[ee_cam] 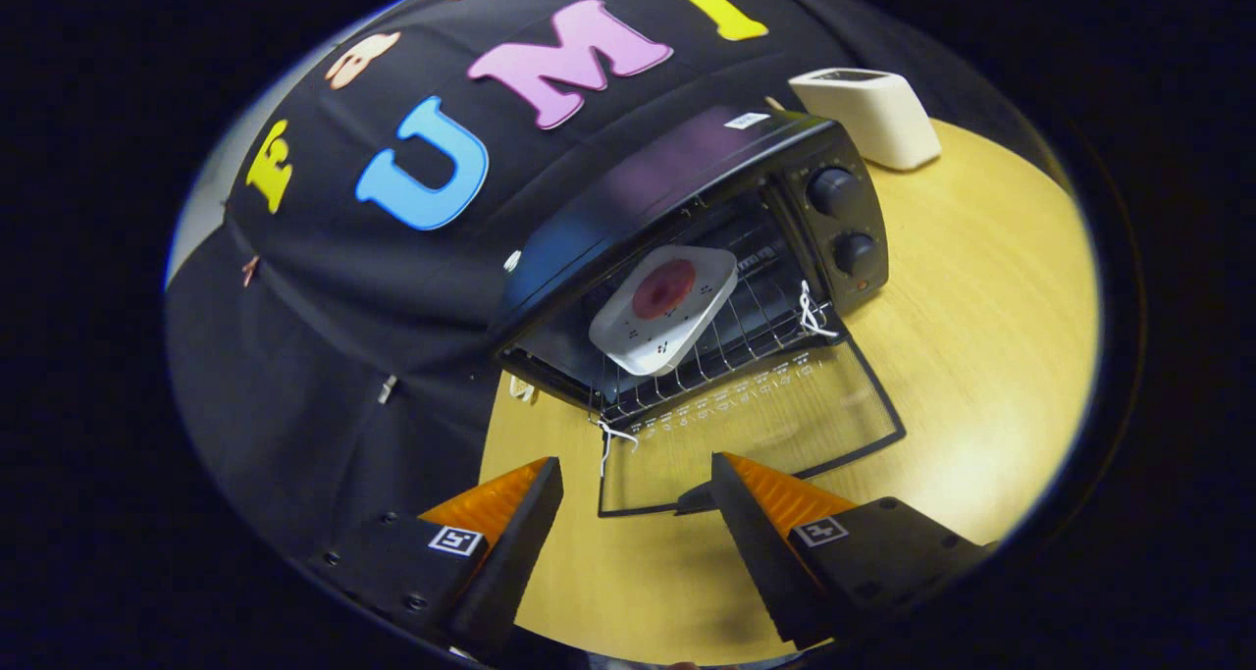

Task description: Open the toaster oven, put the food inside, and close the toaster oven door.

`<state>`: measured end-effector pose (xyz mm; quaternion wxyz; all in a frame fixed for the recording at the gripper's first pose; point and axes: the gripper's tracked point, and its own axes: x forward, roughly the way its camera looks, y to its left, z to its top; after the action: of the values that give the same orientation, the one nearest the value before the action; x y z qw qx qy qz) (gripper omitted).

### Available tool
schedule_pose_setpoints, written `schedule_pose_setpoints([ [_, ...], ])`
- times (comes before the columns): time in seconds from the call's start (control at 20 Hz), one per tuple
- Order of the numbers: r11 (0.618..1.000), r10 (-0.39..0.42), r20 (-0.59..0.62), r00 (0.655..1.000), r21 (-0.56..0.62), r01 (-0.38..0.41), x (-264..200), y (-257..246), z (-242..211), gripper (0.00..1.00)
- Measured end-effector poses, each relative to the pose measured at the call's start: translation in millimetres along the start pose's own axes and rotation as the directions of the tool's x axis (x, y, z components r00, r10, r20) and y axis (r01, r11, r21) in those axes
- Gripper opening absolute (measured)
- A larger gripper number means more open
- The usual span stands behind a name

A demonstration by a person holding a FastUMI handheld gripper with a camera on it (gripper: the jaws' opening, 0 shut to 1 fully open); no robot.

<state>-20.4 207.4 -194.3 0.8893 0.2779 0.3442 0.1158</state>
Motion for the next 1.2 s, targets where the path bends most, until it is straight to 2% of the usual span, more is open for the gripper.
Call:
schedule_pose_setpoints([
  [0.1, 0.995, -0.032, -0.015, 0.999, -0.090, 0.031, -7.7, -12.7, -9.6, 0.98],
  [0.4, 0.956, -0.172, -0.067, 0.983, -0.251, 0.150, -14.5, -53.7, -38.3, 0.99],
  [0.75, 0.865, -0.324, -0.086, 0.942, -0.430, 0.258, -9.5, -100.1, -55.6, 0.99],
  [1.0, 0.833, -0.397, -0.120, 0.910, -0.463, 0.303, 2.4, -119.9, -76.1, 0.99],
  [1.2, 0.837, -0.409, -0.117, 0.905, -0.443, 0.321, 20.3, -120.3, -78.9, 0.99],
])
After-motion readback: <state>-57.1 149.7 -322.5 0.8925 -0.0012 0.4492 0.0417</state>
